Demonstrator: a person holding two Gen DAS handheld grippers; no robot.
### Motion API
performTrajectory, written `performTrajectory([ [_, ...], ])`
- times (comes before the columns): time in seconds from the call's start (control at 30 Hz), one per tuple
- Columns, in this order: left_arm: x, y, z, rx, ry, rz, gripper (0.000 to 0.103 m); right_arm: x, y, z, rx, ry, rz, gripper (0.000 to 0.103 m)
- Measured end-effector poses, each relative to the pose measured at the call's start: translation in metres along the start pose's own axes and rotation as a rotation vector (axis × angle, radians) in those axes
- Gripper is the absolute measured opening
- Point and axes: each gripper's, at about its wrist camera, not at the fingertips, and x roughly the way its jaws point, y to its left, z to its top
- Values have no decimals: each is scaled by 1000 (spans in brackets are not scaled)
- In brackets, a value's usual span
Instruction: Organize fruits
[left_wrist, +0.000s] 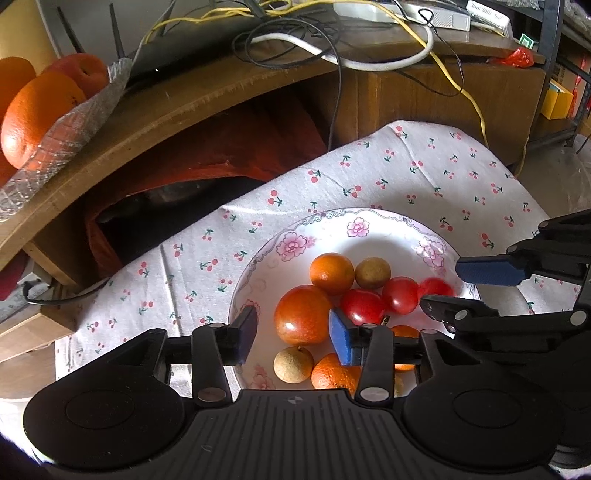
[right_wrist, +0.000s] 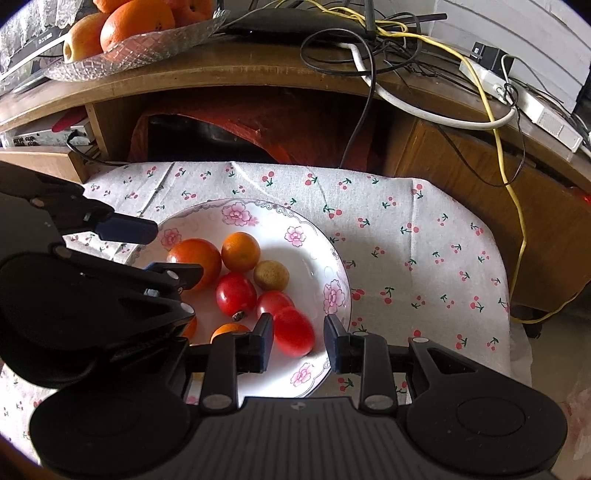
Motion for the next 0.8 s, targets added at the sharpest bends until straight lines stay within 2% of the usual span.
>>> performTrajectory([
  [0.33, -12, 5, -5, -17, -19, 7, 63, -14, -7, -2, 48, -16, 29, 35],
  [0.8, -28, -4, -13, -28, -45, 50, 77, -29, -7, -11, 52, -9, -11, 37],
])
